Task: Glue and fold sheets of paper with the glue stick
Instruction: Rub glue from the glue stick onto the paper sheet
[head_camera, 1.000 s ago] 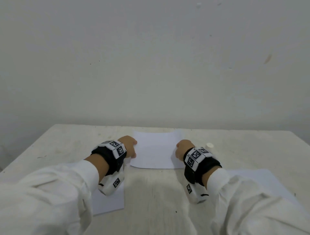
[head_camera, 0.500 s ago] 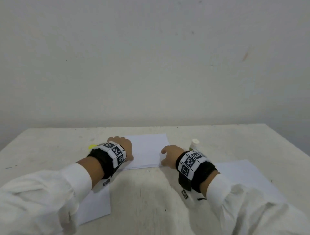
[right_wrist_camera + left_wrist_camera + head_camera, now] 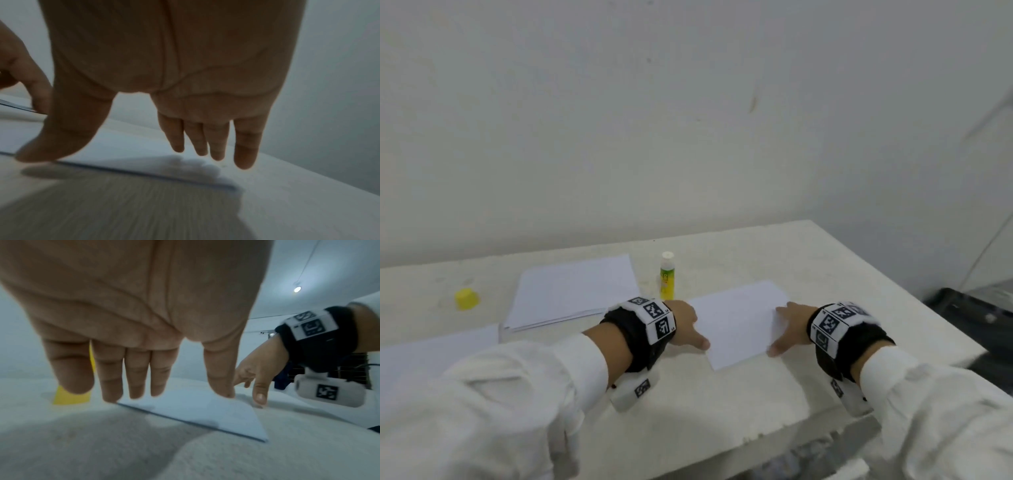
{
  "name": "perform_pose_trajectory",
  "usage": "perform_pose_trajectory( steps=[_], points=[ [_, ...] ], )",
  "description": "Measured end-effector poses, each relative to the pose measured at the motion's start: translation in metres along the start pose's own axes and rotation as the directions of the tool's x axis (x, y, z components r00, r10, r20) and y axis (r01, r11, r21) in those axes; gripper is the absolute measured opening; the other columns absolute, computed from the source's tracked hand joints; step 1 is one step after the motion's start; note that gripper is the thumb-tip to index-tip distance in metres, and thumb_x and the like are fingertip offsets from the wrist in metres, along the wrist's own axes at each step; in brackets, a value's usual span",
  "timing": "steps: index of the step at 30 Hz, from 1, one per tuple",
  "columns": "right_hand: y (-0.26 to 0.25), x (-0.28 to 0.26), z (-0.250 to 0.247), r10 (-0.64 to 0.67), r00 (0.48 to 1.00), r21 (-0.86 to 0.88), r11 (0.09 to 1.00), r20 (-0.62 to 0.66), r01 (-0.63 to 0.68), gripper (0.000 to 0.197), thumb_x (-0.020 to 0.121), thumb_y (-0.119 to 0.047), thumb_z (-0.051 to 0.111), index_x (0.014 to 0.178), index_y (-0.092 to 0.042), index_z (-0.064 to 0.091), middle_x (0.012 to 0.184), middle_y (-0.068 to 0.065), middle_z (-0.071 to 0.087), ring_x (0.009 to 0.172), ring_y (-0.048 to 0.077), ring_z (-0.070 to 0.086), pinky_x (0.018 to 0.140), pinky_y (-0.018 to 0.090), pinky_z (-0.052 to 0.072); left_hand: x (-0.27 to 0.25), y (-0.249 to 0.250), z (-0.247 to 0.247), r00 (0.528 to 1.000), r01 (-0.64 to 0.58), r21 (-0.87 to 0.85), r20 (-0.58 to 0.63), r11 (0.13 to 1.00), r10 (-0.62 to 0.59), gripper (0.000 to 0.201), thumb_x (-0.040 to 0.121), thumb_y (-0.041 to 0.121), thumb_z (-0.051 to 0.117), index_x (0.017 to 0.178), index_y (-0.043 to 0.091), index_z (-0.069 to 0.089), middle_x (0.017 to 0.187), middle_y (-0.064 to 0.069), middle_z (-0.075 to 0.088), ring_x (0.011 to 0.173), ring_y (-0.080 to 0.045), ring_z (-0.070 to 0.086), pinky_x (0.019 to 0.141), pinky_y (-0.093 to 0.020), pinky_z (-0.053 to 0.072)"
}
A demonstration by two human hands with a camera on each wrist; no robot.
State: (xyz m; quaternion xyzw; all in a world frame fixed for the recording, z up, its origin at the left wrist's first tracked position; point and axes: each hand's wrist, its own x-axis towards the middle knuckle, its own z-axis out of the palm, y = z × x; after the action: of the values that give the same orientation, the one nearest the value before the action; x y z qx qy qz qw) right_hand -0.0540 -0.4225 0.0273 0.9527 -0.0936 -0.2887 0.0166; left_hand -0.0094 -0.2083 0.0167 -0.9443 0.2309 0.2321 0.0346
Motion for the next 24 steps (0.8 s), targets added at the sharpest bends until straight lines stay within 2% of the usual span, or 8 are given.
perform_pose_trajectory(
  steps=[1,2,5,10,13,16,21,24],
  points=[
    [0.005,0.003,0.007,-0.005,1.0,-0.001,1.0,0.014,0.005,0.068,0.077,-0.063,0.065,0.122,-0.014,0.05,0.124,0.007,0.052,0.113,0.018,0.053,0.09,0.032,0.042,0.006,0.007,0.004,1.0,0.004,-0.006,-0.02,1.0,-0.004,0.076,0.087,0.062,0.05,0.139,0.008,0.041,0.144,-0.009,0.043,0.129,-0.026,0.044,0.104,-0.034,0.037],
    [0.007,0.007,0.013,-0.006,1.0,0.004,1.0,0.013,0.006,0.073,0.075,-0.066,0.063,0.123,-0.012,0.05,0.124,0.008,0.054,0.112,0.02,0.055,0.088,0.031,0.042,0.012,0.012,0.008,0.999,0.021,-0.017,-0.032,1.0,-0.021,0.077,0.085,0.065,0.051,0.136,0.008,0.043,0.141,-0.01,0.046,0.125,-0.027,0.047,0.1,-0.033,0.039],
    [0.009,0.016,0.026,0.014,0.999,0.035,0.999,-0.04,-0.013,0.086,0.077,-0.068,0.06,0.136,-0.008,0.042,0.137,0.012,0.049,0.124,0.027,0.049,0.099,0.033,0.039,0.026,0.023,0.013,0.994,0.094,-0.062,-0.058,0.994,-0.098,0.08,0.083,0.067,0.052,0.136,0.008,0.041,0.138,-0.011,0.047,0.121,-0.028,0.05,0.095,-0.032,0.039],
    [0.01,0.024,0.03,0.029,0.996,0.066,0.998,-0.079,-0.024,0.073,0.082,-0.066,0.054,0.126,-0.008,0.052,0.129,0.011,0.057,0.118,0.028,0.054,0.099,0.035,0.04,0.039,0.029,0.013,0.979,0.189,-0.067,-0.066,0.98,-0.194,0.095,0.078,0.072,0.054,0.143,0.007,0.029,0.141,-0.014,0.042,0.125,-0.032,0.046,0.102,-0.039,0.039],
    [0.011,0.031,0.033,0.023,0.994,0.024,1.0,-0.109,-0.021,0.064,0.078,-0.069,0.055,0.107,-0.012,0.06,0.113,0.009,0.065,0.106,0.028,0.06,0.095,0.036,0.044,0.041,0.031,0.01,0.972,0.226,-0.081,-0.053,0.971,-0.231,0.102,0.073,0.073,0.059,0.142,0.006,0.024,0.139,-0.014,0.044,0.124,-0.033,0.047,0.1,-0.04,0.04],
    [0.01,0.04,0.036,0.019,0.99,-0.013,1.0,-0.142,-0.021,0.067,0.072,-0.075,0.054,0.091,-0.012,0.063,0.092,0.006,0.068,0.091,0.027,0.064,0.088,0.037,0.049,0.04,0.032,0.008,0.964,0.256,-0.092,-0.05,0.962,-0.261,0.108,0.073,0.071,0.062,0.145,0.004,0.017,0.14,-0.015,0.043,0.126,-0.033,0.045,0.1,-0.041,0.04],
    [0.011,0.044,0.038,-0.006,0.986,-0.067,0.998,-0.164,-0.005,0.067,0.073,-0.074,0.054,0.097,-0.013,0.065,0.093,0.006,0.067,0.093,0.027,0.062,0.088,0.037,0.049,0.04,0.036,0.008,0.959,0.279,-0.112,-0.027,0.954,-0.284,0.114,0.078,0.066,0.06,0.149,-0.001,0.002,0.145,-0.014,0.039,0.129,-0.031,0.043,0.102,-0.037,0.039],
    [0.013,0.046,0.04,-0.02,0.985,-0.088,0.996,-0.173,0.005,0.062,0.075,-0.072,0.055,0.098,-0.015,0.064,0.094,0.004,0.067,0.094,0.026,0.062,0.088,0.037,0.05,0.039,0.038,0.006,0.961,0.271,-0.115,-0.026,0.956,-0.275,0.108,0.078,0.064,0.062,0.147,-0.001,0.01,0.141,-0.014,0.042,0.126,-0.031,0.046,0.1,-0.038,0.04]
  ],
)
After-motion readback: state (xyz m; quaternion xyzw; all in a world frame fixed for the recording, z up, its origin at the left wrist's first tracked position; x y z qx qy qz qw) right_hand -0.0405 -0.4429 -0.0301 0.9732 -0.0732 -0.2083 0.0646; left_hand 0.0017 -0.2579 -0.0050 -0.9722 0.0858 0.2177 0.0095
